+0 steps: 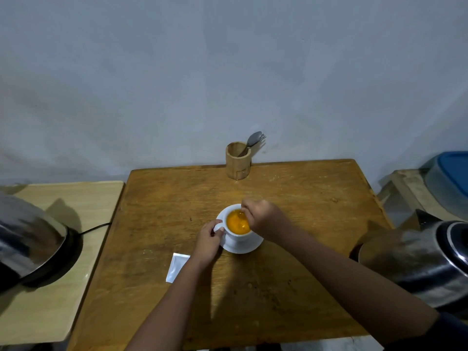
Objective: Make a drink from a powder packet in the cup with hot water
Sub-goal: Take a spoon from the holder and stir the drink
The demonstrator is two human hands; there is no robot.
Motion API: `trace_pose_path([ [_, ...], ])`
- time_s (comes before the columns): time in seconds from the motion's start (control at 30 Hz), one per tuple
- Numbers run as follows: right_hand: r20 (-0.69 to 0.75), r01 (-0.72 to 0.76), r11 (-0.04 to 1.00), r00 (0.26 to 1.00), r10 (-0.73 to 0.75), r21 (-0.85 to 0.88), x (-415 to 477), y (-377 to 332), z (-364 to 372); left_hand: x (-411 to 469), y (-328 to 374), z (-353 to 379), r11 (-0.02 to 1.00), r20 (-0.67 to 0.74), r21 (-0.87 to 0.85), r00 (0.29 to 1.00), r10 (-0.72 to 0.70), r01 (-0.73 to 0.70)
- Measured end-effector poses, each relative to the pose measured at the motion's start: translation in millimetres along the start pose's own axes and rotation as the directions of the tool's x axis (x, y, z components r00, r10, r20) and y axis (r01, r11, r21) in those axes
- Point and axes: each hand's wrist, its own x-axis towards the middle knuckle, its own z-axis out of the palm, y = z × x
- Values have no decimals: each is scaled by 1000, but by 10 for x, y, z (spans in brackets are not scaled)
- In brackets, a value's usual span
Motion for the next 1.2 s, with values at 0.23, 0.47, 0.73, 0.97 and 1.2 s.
trace_pose_path([
  [0.23,40,160,987,986,-161,33,-4,27,-97,-8,32,-13,1000,6,13,1000,4,-4],
  [0.47,-73,260,965,962,-262,-31,36,-118,-90,-12,36,-14,1000,3,-5,1000,12,-12],
  [0.73,-22,76,996,997,-76,39,42,26,74,0,28,-30,1000,8,23,1000,14,-14],
  [0.97,66,161,987,984,-163,27,56,115,-89,27,7,-21,999,9,31,1000,23,-23],
  [1.2,85,154,982,983,-163,108,42,28,-98,37,3,-16,1000,16,13,1000,18,-18],
])
